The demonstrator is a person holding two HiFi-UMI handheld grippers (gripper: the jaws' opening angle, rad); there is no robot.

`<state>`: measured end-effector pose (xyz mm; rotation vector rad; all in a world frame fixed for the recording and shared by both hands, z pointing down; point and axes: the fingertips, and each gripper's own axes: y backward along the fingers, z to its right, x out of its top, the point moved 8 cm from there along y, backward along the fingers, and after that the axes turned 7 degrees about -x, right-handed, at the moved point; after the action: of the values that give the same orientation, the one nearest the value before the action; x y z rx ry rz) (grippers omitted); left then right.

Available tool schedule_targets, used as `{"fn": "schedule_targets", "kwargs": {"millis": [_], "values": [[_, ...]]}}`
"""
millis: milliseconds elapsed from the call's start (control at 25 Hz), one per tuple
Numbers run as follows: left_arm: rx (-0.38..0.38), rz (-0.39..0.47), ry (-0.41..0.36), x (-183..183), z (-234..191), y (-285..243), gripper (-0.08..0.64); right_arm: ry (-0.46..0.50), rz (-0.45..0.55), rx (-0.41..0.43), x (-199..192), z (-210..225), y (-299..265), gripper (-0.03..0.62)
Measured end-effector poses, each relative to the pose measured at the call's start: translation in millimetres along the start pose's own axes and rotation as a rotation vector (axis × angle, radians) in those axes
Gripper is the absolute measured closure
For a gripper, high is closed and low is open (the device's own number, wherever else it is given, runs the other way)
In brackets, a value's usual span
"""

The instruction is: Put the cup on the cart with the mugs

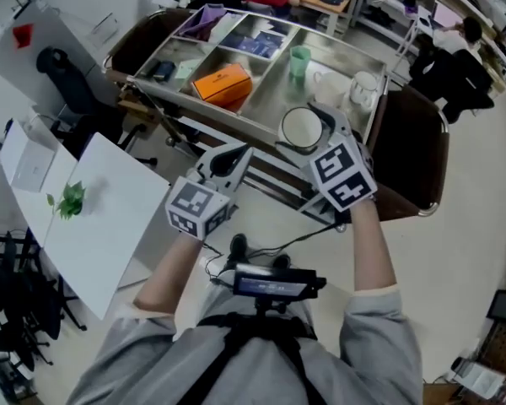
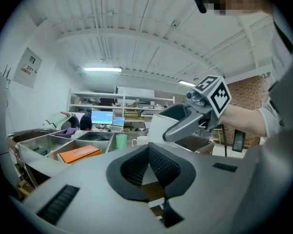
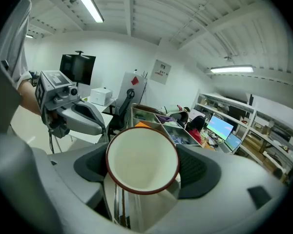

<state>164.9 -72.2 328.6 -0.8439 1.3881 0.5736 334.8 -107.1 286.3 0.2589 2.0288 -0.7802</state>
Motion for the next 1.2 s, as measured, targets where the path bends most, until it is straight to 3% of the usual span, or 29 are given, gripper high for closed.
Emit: {"fn": "schedule_targets", "kwargs": {"millis": [200, 680, 1080, 1200], "values": [[-0.005, -0.015, -0.003, 4.0, -27.0, -17.0, 0.555, 0.041, -0.091, 0.045, 2.7, 18.3, -51.9, 0.178], [0.006, -0.025, 0.046, -11.7, -79.6, -38.2, 0.555, 0.011, -0.28, 0.168, -8.1, 30.8, -166.5, 0.178], [0.031, -0.029, 0.059, -15.5, -108.0, -40.3, 0.555, 0.002, -0.388, 0.264, -29.7, 26.0, -213.3, 0.178], [0.034, -0.025, 0.061, -14.7, -111.4, -41.8, 0.555, -0.011, -0.396, 0.257, -34.2, 28.3, -218.4, 0.178]]}}
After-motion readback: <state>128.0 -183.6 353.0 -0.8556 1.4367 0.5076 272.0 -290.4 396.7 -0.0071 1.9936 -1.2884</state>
